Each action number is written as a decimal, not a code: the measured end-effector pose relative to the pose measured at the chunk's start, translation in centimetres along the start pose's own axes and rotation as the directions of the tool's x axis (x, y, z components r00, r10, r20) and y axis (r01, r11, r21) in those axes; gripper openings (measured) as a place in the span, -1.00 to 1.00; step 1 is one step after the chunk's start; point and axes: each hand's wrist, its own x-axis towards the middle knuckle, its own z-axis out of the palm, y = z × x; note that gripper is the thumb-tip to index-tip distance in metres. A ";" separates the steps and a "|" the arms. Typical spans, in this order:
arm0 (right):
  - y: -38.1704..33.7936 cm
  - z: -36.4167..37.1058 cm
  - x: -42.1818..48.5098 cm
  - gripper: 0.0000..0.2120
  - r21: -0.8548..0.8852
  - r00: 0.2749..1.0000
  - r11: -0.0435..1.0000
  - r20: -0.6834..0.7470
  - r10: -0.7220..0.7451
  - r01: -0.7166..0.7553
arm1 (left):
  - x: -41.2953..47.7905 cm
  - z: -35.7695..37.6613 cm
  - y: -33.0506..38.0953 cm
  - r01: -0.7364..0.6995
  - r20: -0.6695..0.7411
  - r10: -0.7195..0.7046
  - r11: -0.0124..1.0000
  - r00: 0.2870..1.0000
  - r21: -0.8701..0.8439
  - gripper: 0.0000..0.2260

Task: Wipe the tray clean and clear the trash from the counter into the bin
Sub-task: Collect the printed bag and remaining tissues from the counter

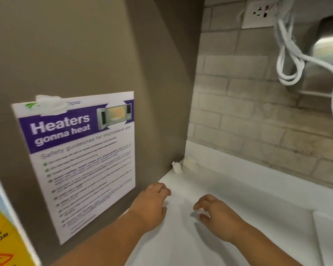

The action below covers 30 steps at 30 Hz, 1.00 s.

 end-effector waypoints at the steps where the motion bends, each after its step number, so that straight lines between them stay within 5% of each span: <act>1: 0.6 0.0 0.8 -0.73 -0.009 1.000 1.000 0.008 0.002 -0.002 | 1.3 0.3 -0.2 0.003 0.023 -0.003 1.000 1.000 0.010 -0.60; 13: 6.0 0.0 11.1 -0.56 -0.220 0.999 0.975 -0.046 0.005 -0.015 | 13.4 5.1 -2.2 0.082 0.046 -0.081 0.996 0.996 -0.019 -0.48; 24: 6.4 0.3 18.7 -0.45 -0.253 0.991 0.965 -0.131 0.038 -0.070 | 17.5 8.6 -2.6 0.137 0.165 -0.144 0.989 0.976 0.053 -0.62; 30: 6.8 1.3 20.0 -0.36 -0.252 0.998 0.965 -0.021 0.064 -0.067 | 18.2 8.4 -2.4 0.237 0.042 -0.236 0.971 0.971 -0.014 -0.73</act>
